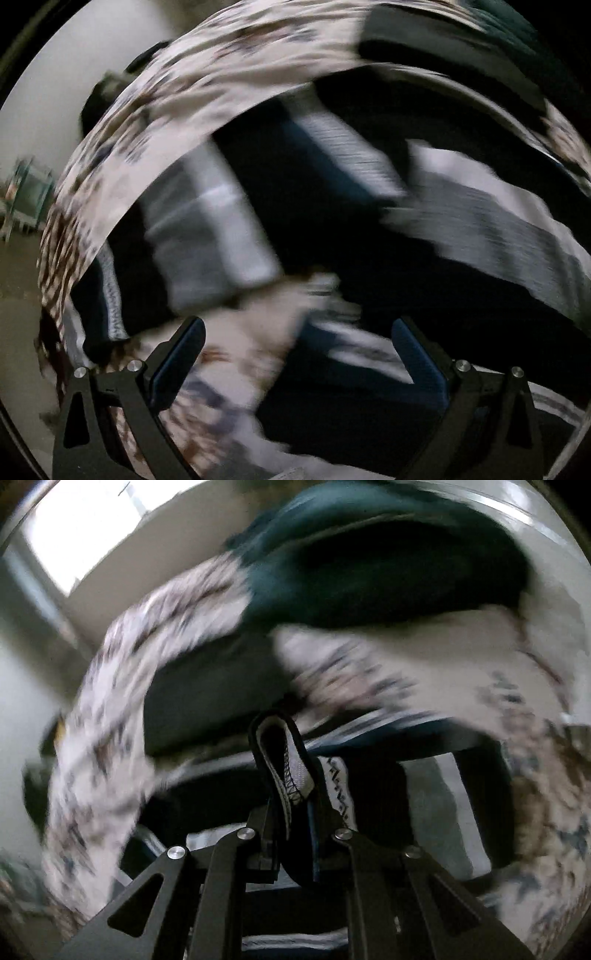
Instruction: Fold small clothes
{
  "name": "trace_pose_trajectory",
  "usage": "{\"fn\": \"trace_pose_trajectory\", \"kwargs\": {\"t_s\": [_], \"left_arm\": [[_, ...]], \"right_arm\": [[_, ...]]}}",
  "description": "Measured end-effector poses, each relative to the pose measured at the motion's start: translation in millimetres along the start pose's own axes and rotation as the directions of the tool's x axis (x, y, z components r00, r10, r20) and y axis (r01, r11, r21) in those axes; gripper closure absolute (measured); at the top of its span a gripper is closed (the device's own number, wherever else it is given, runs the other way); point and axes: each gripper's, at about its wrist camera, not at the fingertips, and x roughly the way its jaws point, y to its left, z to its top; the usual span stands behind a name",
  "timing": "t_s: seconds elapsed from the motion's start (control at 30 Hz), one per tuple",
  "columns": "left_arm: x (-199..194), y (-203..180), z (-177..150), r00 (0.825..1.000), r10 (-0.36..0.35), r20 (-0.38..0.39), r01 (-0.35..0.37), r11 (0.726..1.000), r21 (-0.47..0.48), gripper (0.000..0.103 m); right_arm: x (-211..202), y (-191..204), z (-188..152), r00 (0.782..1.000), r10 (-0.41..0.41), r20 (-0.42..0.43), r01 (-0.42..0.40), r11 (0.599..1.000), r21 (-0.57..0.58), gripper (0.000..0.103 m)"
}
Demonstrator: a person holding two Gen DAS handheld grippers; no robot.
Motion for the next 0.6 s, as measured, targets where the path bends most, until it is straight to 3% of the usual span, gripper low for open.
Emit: {"fn": "trace_pose_trajectory", "kwargs": {"t_s": [0.1,0.17,0.27,0.37,0.43,0.47,0.5,0.53,0.6], "left_arm": [[18,34,-4,1.0,0.002,-0.027,-0.003,0.999,-0.044,0.0],[23,49,-8,1.0,-0.004,-0.022,0.003,0.998,-0.061,0.0],[31,66,-12,1.0,0.005,-0.026,-0.007,0.997,-0.073,0.0],[34,85,-12,0.999,-0.022,-0.046,0.018,0.994,-0.104,0.0],[26,102,-17,0.998,-0.045,-0.036,0.039,0.99,-0.135,0.0],[20,114,-22,0.998,-0.054,-0.03,0.048,0.986,-0.159,0.0],[17,123,-24,0.997,-0.062,-0.034,0.055,0.982,-0.18,0.0],[16,132,-27,0.996,-0.075,-0.043,0.064,0.976,-0.207,0.0],[21,160,-35,0.987,-0.131,-0.094,0.097,0.947,-0.307,0.0]], "right_arm": [[59,76,-44,0.997,-0.044,-0.066,0.035,0.99,-0.134,0.092],[93,105,-70,0.992,-0.087,-0.096,0.067,0.978,-0.196,0.092],[120,119,-91,0.982,-0.136,-0.132,0.102,0.966,-0.236,0.092],[135,118,-94,0.969,-0.13,-0.209,0.077,0.967,-0.245,0.082],[134,102,-91,0.958,-0.026,-0.286,-0.03,0.982,-0.189,0.071],[121,85,-88,0.957,0.053,-0.286,-0.093,0.988,-0.127,0.058],[111,74,-87,0.958,0.072,-0.277,-0.103,0.99,-0.099,0.044],[93,55,-88,0.962,0.092,-0.257,-0.109,0.993,-0.053,0.038],[66,25,-92,0.972,0.068,-0.224,-0.073,0.997,-0.014,0.037]]}}
